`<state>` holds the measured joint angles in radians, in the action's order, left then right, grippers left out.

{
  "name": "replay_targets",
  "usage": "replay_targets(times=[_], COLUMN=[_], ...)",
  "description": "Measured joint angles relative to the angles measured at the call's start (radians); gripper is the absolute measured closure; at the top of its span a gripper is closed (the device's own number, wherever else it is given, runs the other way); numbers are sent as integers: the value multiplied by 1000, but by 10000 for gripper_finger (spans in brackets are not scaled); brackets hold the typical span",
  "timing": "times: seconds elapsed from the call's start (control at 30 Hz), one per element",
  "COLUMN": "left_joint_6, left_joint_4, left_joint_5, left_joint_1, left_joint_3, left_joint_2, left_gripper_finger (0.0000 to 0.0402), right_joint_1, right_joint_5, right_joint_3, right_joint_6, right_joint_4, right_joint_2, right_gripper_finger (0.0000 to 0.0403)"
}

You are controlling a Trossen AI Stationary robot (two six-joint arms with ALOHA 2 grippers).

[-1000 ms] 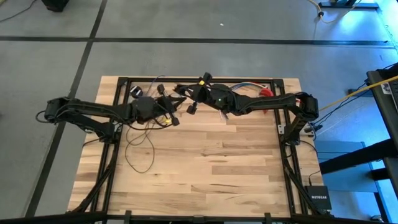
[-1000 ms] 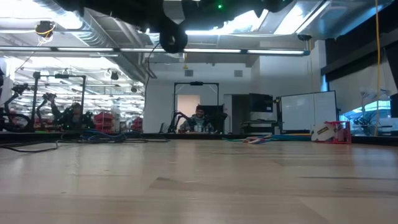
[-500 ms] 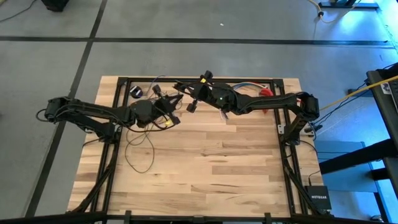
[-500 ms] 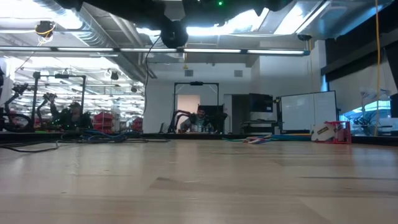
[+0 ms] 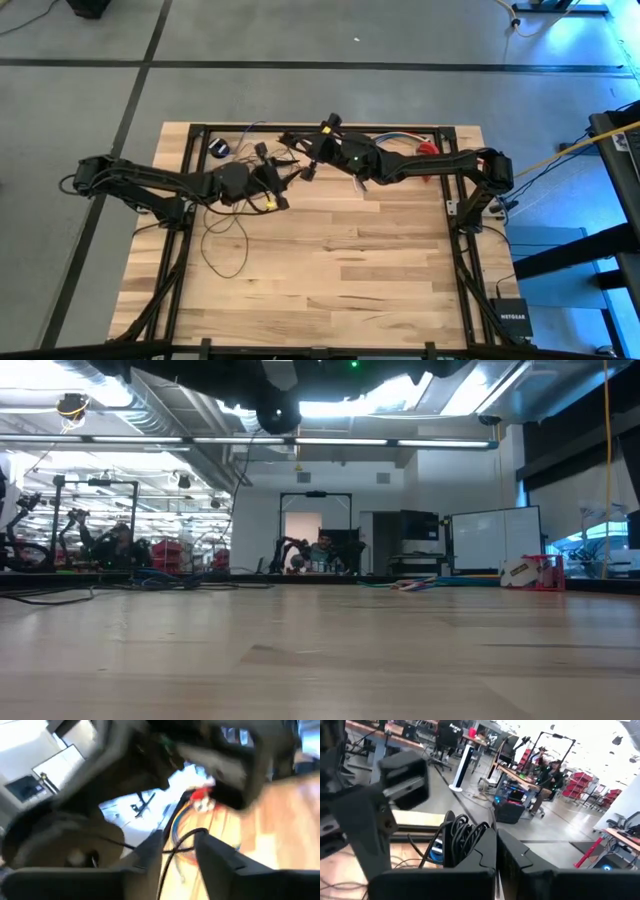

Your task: Coiling cords

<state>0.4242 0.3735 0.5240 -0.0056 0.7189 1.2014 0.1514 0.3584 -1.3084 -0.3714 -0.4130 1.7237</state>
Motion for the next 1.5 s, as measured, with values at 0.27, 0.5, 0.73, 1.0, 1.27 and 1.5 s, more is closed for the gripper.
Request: replay_targets(times=[0.27, 0.5, 0.73, 1.0, 1.27, 1.5], left_joint_6=[101, 103, 57, -205, -309, -357], left_joint_4=[-289, -343, -399, -602, -610, -669], left_joint_5=[184, 316, 420, 421, 231, 231], left_joint_1=[-88, -181, -246, -201, -110, -19], left_joint_3=[82, 96, 97, 43, 6, 5], left_joint_2=[-50, -97, -174, -200, -193, -193], left_gripper_finger=[215, 210, 210, 210, 210, 210], right_joint_1=[1, 0, 0, 0, 0, 0], right_joint_5=[1, -2, -2, -2, -3, -3], right_joint_3=[-3, -3, -2, -1, -1, 0], right_joint_6=[-2, -3, -3, -4, -24, -29], right_joint_4=[6, 16, 17, 17, 11, 10], right_joint_2=[-2, -2, -2, -2, 0, 0], right_gripper_finger=[397, 397, 397, 397, 397, 397])
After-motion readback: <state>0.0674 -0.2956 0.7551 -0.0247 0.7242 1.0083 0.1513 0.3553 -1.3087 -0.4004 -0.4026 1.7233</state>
